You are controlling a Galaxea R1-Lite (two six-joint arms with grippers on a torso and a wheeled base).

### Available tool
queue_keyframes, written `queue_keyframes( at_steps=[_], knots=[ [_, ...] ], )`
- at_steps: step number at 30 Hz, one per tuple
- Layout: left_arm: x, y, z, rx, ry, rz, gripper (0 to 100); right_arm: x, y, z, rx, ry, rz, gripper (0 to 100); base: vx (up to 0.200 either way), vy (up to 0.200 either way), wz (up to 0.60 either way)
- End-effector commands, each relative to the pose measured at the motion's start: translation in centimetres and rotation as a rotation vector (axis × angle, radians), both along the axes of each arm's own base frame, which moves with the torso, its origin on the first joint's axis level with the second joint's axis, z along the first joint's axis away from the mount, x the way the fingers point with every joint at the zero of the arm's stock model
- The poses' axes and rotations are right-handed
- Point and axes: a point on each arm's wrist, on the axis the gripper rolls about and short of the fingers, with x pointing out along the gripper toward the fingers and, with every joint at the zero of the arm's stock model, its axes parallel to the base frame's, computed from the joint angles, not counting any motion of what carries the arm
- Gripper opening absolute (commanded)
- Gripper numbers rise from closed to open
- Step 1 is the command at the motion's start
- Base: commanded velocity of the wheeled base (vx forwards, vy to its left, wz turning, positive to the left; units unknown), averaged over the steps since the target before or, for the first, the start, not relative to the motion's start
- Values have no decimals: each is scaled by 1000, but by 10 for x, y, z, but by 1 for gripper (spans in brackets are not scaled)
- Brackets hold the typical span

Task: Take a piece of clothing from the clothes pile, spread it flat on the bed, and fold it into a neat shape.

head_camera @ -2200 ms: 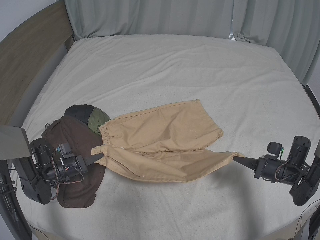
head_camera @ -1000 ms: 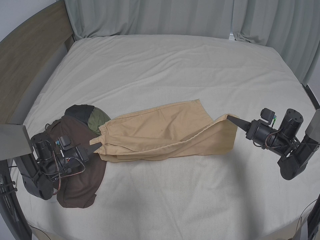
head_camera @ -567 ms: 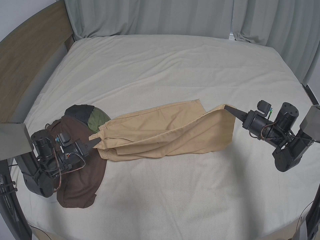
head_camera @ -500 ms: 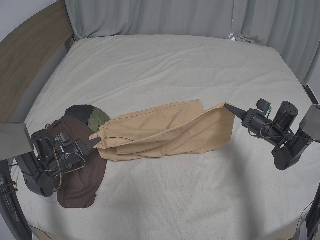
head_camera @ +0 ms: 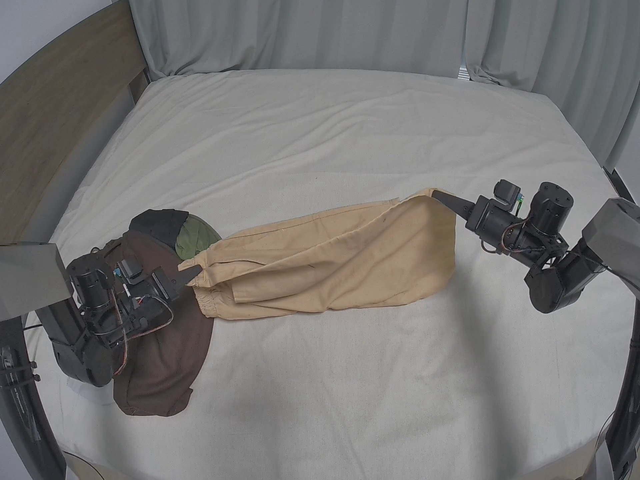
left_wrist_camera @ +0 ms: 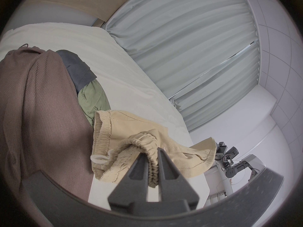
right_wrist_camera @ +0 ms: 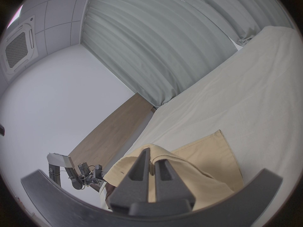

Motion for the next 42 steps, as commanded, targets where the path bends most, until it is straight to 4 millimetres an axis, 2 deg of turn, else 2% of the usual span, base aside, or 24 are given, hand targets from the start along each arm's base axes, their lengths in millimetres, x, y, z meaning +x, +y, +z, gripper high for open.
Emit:
queue_keyframes(
  at_steps=[1,10,16,28,42],
  knots=[
    [9,0,-12,-5,21,1,0,14,1,-8,-2,14,-3,0,0,0,0],
    [25,-1,-21,-4,7,13,0,40,4,-8,-3,33,-4,0,0,0,0],
    [36,-1,-24,-6,-9,22,0,60,7,-23,-1,56,-6,0,0,0,0],
    [49,1,-23,-20,-39,28,0,80,9,-37,20,71,-11,0,0,0,0],
    [61,1,-35,-22,-39,53,0,97,7,-50,20,64,-21,0,0,0,0]
  ],
)
